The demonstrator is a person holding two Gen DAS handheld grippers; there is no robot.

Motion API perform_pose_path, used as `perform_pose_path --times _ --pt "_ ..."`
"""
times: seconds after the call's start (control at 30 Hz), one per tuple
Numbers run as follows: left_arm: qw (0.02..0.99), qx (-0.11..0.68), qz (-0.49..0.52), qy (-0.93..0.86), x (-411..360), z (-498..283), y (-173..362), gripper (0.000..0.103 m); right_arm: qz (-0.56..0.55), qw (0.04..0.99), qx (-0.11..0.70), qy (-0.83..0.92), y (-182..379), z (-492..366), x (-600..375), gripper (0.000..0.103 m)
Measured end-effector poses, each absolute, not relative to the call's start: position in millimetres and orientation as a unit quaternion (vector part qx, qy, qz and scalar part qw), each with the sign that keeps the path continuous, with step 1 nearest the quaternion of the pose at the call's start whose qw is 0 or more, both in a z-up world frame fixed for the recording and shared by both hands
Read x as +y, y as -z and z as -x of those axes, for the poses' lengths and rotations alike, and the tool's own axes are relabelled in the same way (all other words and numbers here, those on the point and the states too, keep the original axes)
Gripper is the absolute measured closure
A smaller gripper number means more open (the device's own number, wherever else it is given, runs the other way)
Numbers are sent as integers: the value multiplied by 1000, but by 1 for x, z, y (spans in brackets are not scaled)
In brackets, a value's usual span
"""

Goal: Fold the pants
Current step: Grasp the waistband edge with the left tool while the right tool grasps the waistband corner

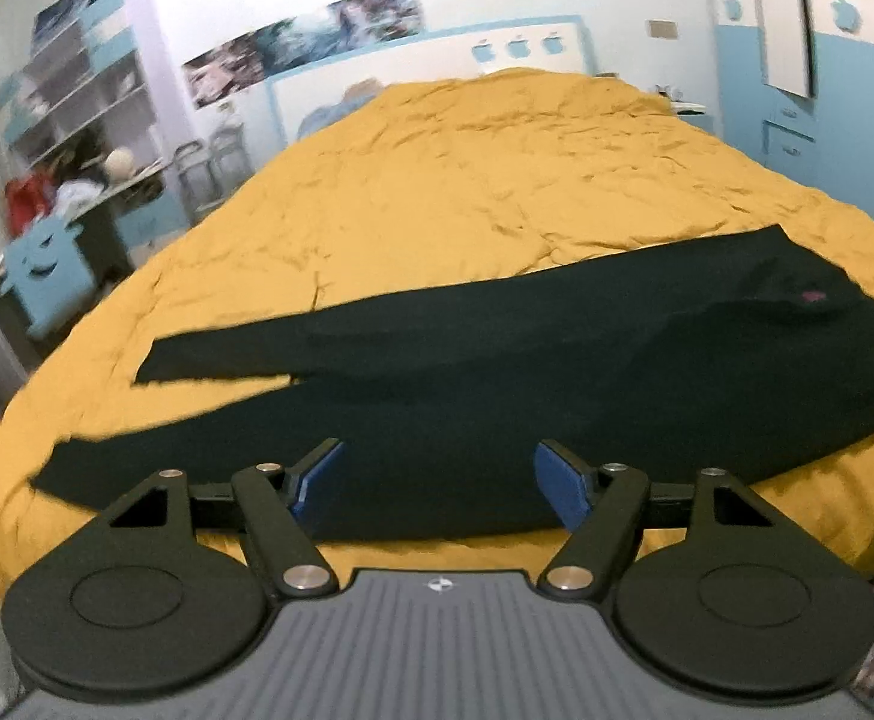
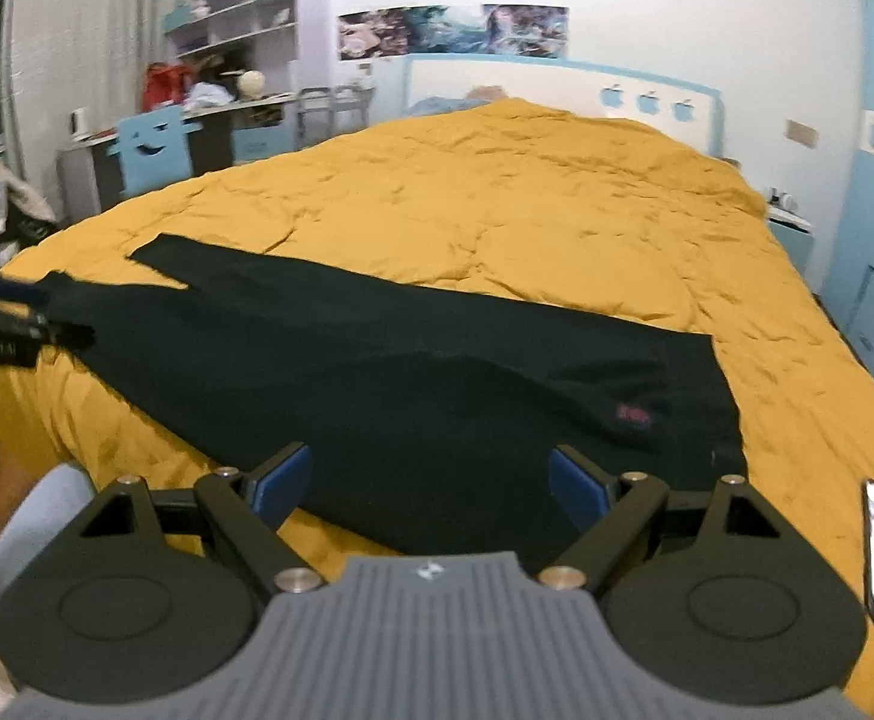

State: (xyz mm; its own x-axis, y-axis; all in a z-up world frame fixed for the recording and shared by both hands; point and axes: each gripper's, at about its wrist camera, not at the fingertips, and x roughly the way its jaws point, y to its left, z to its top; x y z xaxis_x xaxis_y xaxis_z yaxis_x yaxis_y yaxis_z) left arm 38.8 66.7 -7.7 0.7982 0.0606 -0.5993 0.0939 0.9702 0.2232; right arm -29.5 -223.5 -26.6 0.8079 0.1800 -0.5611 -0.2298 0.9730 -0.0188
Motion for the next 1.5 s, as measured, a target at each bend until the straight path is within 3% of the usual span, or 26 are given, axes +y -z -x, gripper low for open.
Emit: perform_pose_path --times 0.1,0.27,0.6,0.93,1.0,1.1,1.17,1.27,1.43,1.5 --pt "940 303 -157 24 86 -48 20 24 66 942 313 -101 38 14 -239 25" --pt "918 311 -247 0 130 -73 46 29 80 919 380 -65 62 -11 -273 54" --pt "849 372 -375 -31 206 -99 93 29 110 894 431 -48 77 -24 -307 57" --pt "792 389 -461 -90 224 -125 128 31 188 870 450 -70 84 -23 -302 57" --pt "796 395 -448 -100 227 -131 129 37 204 866 450 -72 84 -18 -299 57" --pt "804 408 -419 -109 230 -132 127 55 229 859 450 -81 86 -12 -300 57" --pt "807 417 -402 -115 231 -134 123 74 246 854 450 -86 86 -7 -299 57" --pt "814 421 -376 -135 231 -134 116 92 291 844 442 -88 91 -2 -295 61" --pt "824 424 -336 -170 227 -136 105 99 370 832 404 -91 101 3 -287 74" --pt "830 425 -310 -186 228 -139 97 100 400 826 384 -97 104 7 -284 85"
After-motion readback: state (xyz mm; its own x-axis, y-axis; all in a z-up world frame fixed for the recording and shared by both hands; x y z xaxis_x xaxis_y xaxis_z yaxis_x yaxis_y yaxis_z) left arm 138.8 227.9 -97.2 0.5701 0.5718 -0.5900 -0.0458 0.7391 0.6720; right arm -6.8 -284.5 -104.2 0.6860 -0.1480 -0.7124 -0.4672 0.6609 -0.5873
